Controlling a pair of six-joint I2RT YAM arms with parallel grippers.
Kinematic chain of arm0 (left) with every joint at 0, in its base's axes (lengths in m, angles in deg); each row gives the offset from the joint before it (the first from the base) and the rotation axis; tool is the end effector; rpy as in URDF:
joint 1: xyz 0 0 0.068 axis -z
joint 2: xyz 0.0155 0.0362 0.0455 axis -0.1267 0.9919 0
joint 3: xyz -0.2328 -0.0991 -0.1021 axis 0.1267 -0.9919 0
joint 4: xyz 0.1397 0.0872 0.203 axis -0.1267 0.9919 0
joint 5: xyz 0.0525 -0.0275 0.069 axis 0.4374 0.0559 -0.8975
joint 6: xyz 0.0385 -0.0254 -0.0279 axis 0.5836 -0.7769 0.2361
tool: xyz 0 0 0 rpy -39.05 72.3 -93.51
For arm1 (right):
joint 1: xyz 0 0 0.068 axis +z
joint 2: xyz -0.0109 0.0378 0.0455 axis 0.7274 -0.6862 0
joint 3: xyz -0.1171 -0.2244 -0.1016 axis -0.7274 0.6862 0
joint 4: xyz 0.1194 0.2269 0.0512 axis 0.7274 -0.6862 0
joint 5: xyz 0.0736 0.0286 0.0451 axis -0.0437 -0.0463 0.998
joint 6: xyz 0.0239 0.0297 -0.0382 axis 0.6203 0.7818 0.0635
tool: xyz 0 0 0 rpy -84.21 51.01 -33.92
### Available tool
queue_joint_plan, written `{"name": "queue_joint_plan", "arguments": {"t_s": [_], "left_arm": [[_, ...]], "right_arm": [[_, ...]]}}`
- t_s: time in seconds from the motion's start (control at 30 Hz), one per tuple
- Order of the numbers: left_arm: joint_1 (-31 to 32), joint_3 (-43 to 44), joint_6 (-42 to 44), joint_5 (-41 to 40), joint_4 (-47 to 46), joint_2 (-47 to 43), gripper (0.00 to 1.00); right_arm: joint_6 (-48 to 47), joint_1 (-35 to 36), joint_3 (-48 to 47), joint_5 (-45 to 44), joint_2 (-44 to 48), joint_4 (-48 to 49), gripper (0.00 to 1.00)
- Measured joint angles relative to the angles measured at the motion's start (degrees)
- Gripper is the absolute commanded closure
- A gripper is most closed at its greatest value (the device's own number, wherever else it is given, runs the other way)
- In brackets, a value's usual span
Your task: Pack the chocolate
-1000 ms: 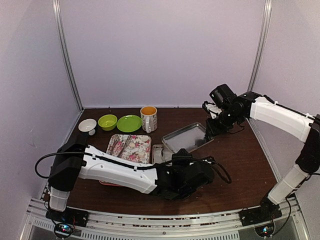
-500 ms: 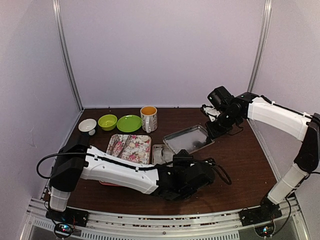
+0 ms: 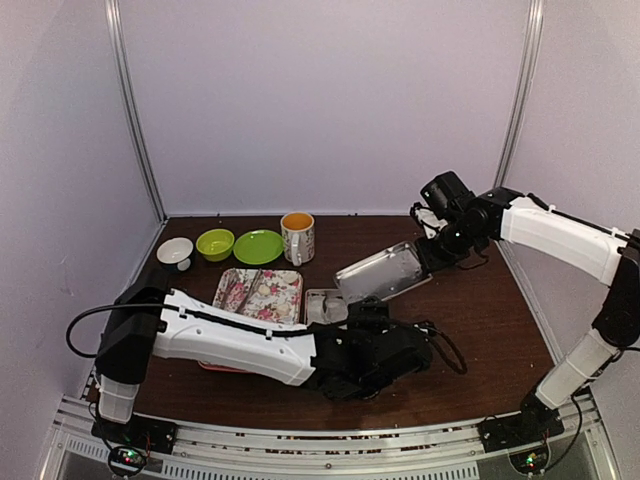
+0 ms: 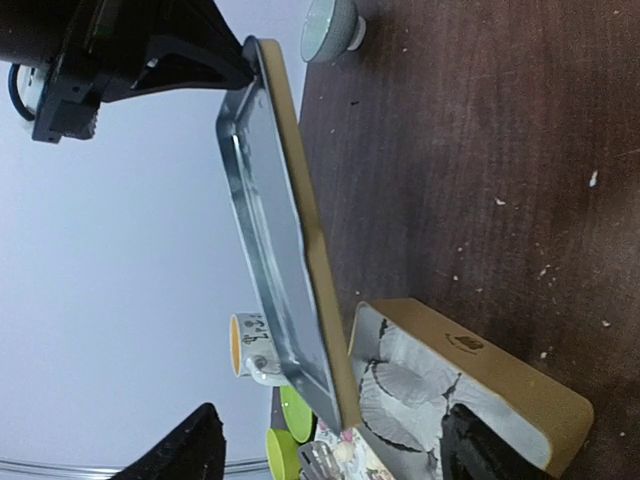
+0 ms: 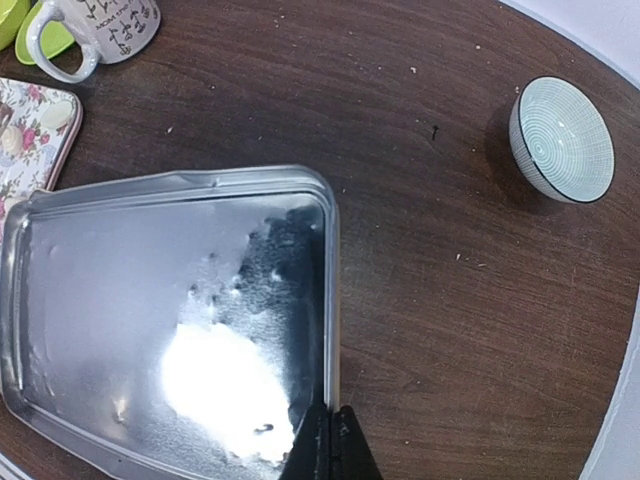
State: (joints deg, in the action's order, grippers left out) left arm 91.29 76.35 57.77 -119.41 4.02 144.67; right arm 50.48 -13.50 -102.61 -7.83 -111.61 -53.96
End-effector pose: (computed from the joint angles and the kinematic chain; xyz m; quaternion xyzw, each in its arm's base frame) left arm 0.0799 -0.4606 0.2080 0.5308 0.6236 0.2516 0.5158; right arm 0.2715 0.1752 0.2950 -0.1709 0.9488 0.0787 0.2538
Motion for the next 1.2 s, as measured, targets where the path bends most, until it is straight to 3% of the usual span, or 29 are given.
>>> {"name": "queue_joint_plan", "arguments": {"t_s": [0.4,0.67,0.87,1.07,1.2], "left_arm": [[-1.9,-1.9,-17.1,17.8,8.4,-11.8,0.21],[-15.3,-9.7,-32.3,29.9,10.4,-26.7,0.28],[-22.1,-14.7,-41.7,34.3,13.1,-32.0,0.29],[-27.5,-21.0,-49.1,37.4,17.6,-35.2,0.27],[-30.5,-25.9,-52.5,38.9,20.4,-38.1,0.19]], "right_arm": [[3.4,-3.6,11.0,-7.2,7.8,4.5,1.00],[6.9,-3.6,22.0,-8.0,11.3,9.2,1.00],[8.5,-3.6,27.2,-6.5,10.3,12.9,1.00],[9.7,-3.6,29.0,-5.5,7.0,16.9,0.65],[9.4,-3.5,30.9,-5.5,8.0,19.1,0.61]]}}
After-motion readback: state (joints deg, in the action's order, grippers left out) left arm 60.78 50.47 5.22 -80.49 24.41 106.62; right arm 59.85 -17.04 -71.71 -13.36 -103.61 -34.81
